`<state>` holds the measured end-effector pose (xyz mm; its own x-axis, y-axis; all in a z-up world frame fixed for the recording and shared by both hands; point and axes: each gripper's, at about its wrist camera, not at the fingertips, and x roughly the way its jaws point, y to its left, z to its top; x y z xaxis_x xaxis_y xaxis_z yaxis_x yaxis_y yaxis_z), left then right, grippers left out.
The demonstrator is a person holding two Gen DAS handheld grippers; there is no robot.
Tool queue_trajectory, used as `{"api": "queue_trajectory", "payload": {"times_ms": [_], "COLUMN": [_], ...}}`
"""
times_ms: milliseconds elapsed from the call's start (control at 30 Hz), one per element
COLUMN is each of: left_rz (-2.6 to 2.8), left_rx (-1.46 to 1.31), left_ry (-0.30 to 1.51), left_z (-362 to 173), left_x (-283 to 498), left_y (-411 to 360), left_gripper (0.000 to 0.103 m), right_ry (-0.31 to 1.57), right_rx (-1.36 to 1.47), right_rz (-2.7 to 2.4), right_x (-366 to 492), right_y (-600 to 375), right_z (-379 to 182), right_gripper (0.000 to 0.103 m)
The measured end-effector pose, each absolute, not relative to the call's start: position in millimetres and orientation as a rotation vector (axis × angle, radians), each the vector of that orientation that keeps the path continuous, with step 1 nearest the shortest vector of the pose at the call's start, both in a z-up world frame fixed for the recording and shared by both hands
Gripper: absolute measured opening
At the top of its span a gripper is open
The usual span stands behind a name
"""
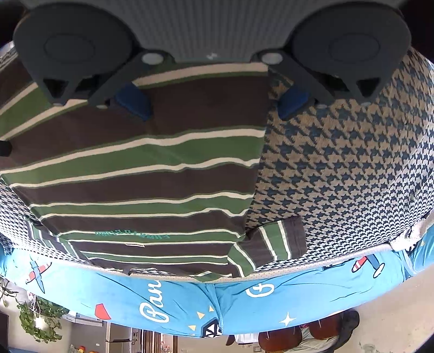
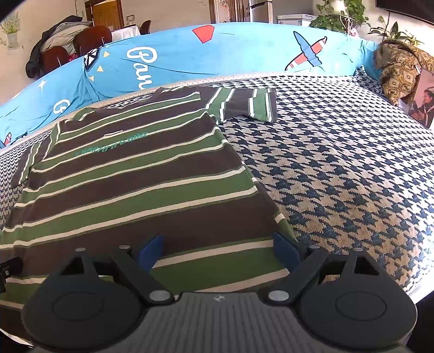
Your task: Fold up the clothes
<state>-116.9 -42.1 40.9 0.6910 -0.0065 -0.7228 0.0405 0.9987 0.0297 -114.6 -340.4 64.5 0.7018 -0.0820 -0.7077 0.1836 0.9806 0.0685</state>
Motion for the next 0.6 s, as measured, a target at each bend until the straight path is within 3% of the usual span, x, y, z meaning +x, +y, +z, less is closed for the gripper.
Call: {"api": "queue_trajectory", "payload": {"times_ms": [300, 600], "left_rz": [-0.024, -0.093], "left_rx": [0.013, 0.084], "left_ry": [0.754, 0.812], "left_z": [53.3, 42.3], "left_x": [-121.4, -123.8], "left_y": [-43.9, -70.2], "left_gripper": [0.103, 0.103], "right_ry": [0.744, 0.776], "right_rx": [0.196, 0.174], "right_rz": [-0.186, -0.229], "right_x": [-124.2, -125.1], "right_y": [-345.8, -343.9], "right_z": [71.8, 66.4], "right_gripper": [0.087, 0.088]}}
